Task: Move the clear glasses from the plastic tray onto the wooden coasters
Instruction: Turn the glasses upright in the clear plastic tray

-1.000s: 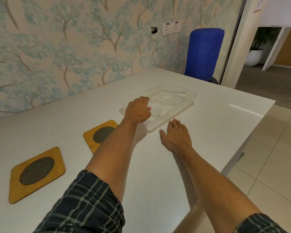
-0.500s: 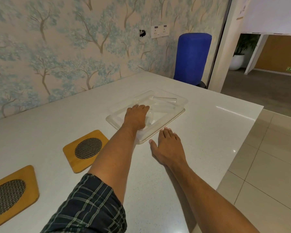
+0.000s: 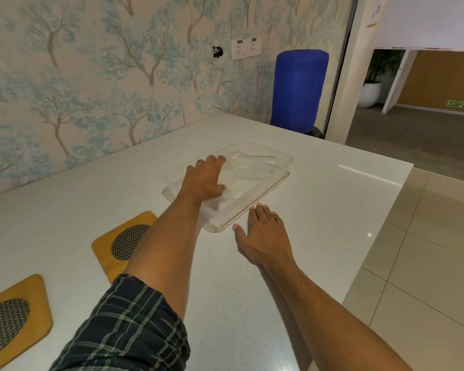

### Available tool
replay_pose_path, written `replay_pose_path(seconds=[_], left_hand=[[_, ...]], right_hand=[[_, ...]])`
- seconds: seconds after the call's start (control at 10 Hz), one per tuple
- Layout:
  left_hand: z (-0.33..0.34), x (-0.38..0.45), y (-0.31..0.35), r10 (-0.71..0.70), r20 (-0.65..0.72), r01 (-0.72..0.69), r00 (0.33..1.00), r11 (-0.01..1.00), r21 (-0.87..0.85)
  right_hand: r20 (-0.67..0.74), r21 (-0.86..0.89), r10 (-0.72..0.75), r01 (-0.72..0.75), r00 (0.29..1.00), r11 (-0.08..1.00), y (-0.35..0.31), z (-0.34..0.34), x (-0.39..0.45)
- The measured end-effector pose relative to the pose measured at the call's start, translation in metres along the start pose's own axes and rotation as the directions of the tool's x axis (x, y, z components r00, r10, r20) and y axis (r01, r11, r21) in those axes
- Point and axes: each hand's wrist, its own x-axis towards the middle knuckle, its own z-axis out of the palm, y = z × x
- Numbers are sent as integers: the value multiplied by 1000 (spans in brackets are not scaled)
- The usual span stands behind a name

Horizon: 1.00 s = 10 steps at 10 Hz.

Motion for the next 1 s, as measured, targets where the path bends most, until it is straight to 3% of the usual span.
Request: replay_pose_path(seconds=[0.1, 0.3, 0.8, 1.0], left_hand=[[-8, -2, -19, -199, -118, 152, 973, 936, -317], [-7, -7, -34, -428, -123, 308, 896, 794, -524], [-7, -5, -27, -565, -59, 474, 823, 741, -476], [-8, -9, -17, -491, -218, 438, 844, 864, -249]], right_hand=[[-1, 6, -8, 8, 1000, 1000, 0, -2, -1], [-8, 10, -11, 11, 1000, 1000, 0, -3, -2], [4, 12, -9, 9, 1000, 1000, 2, 1, 0], [-1, 16, -10, 10, 1000, 1000, 2, 0, 0]])
